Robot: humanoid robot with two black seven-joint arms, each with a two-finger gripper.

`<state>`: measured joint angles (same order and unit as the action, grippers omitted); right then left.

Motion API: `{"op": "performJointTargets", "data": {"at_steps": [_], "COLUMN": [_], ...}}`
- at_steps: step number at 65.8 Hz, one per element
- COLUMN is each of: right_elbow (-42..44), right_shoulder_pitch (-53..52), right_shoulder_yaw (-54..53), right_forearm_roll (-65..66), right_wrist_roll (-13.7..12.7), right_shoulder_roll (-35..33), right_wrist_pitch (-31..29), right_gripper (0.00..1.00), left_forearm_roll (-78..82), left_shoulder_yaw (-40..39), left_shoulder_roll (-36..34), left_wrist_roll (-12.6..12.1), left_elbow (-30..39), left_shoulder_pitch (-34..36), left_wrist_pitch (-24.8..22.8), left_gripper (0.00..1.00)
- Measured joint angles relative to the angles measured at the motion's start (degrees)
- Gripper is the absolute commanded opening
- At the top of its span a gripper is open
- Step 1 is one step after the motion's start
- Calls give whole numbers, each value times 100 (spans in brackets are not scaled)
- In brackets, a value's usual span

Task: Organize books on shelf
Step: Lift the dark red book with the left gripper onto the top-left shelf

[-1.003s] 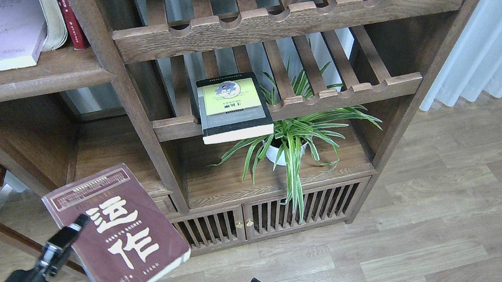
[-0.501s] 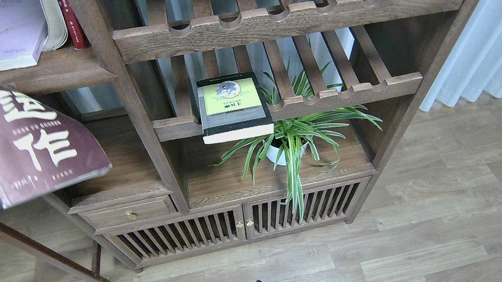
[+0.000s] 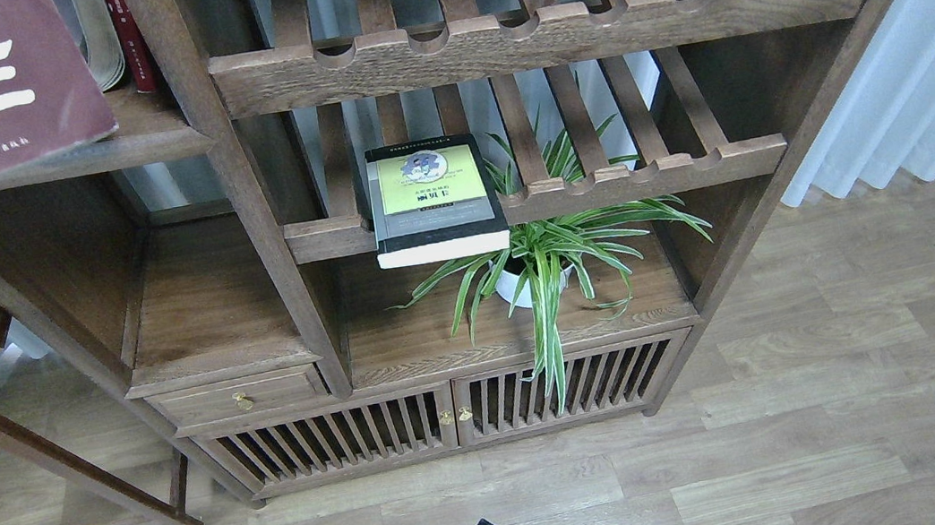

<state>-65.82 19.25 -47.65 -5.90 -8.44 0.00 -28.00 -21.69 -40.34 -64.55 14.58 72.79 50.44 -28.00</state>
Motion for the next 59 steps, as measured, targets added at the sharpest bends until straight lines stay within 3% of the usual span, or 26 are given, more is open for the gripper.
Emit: {"op": "performJointTargets", "data": {"at_steps": [24,41,59], "right_elbow": [0,0,-3], "right_shoulder_pitch": [0,0,-7], "right_shoulder_yaw": [-33,-60,-53], "right_forearm_roll": [-4,-25,-25], "right_wrist_roll": [7,10,18], "right_shoulder_roll": [0,0,0], "right_wrist_pitch": [0,0,0], "right_gripper": [96,96,96], "left_forearm_roll": [1229,3125,4087], "left_shoulder_yaw": [-181,-586,-774], "left_shoulder_roll": [958,1808,2528], "left_wrist_roll": [-512,-560,-573], "left_elbow": [-967,-1984,-2733], "left_shoulder_pitch": [1009,1686,2099], "left_wrist_pitch": [-1,-1,-1], "left_gripper": [6,7,7]}}
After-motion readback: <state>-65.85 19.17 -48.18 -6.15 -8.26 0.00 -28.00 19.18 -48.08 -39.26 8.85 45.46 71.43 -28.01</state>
